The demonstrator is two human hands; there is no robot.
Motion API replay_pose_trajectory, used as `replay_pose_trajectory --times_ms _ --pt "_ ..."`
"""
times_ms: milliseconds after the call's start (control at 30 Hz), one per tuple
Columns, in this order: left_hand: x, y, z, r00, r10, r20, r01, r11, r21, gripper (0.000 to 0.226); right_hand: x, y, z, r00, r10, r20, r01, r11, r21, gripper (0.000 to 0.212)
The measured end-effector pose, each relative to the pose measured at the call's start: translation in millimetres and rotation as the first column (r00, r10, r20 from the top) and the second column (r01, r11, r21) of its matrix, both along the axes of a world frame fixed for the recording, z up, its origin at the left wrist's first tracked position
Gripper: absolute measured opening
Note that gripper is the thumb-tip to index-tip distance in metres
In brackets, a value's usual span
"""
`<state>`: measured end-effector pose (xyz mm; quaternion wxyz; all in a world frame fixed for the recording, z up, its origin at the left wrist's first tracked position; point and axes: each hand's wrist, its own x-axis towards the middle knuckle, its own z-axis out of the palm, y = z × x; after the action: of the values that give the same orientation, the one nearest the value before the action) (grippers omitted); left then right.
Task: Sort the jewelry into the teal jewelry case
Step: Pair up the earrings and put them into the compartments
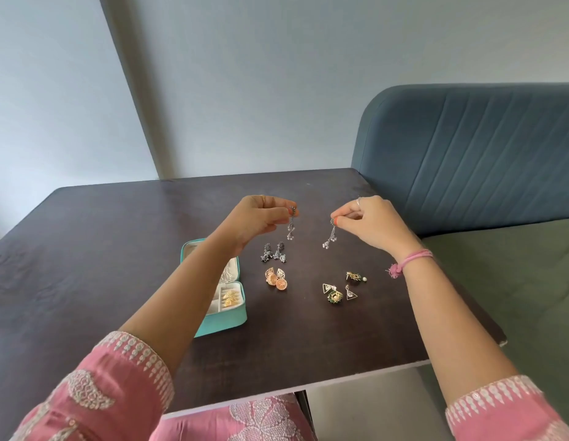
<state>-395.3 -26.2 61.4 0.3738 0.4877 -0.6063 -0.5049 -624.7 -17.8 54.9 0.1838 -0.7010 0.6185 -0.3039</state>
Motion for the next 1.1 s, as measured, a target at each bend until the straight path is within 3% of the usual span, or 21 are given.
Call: replay_pose_trajectory --times_ms 67,133,600,1100 --pt "3.2 -1.9 0.5 1.000 0.005 0.012 -0.005 1.000 -0.009 0.018 5.0 -3.5 6.2 0.992 -0.027 -0.120 0.025 1.000 -0.015 0.015" --pt "4.9 -3.3 -0.1 1.000 0.009 0.024 -0.008 1.000 -0.015 0.018 7.6 -6.7 11.0 0.990 -0.026 -0.140 0.027 1.000 0.006 0.016" --pt "12.0 -4.9 -8.3 0.999 0.035 0.039 -0.034 0.999 -0.026 0.010 7.0 -14.7 9.4 0.999 -0.030 -0.027 0.032 0.997 0.070 0.012" --pt "29.2 -21.4 -13.5 0.981 0.169 0.096 -0.161 0.983 -0.092 0.011 18.8 -39.2 -6.3 0.985 0.079 0.152 -0.093 0.992 0.090 0.008"
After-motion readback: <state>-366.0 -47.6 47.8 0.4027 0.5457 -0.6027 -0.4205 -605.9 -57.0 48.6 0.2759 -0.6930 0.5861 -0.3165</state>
